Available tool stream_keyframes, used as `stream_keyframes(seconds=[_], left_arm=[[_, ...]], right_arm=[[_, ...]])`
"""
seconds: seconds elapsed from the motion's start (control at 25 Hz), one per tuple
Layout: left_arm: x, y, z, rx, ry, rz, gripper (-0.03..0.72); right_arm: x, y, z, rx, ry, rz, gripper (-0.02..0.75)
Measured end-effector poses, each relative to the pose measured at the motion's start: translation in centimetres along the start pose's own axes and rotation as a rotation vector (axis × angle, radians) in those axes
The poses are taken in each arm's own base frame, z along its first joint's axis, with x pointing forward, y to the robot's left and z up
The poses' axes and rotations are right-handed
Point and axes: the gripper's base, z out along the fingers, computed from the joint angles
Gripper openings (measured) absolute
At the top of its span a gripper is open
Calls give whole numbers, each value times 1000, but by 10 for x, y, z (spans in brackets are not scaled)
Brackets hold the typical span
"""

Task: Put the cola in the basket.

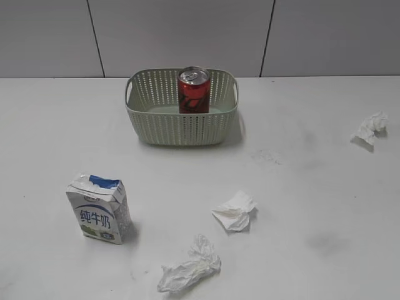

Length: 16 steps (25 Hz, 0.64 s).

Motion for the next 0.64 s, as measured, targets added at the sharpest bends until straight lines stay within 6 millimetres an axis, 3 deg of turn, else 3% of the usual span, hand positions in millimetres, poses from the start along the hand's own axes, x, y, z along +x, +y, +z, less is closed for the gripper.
stream_keyframes(seconds=[0.64], left_arm=[[0, 0, 0, 0, 0, 0, 228]], right_arm=[[17, 1, -26, 8, -202, 0, 582]])
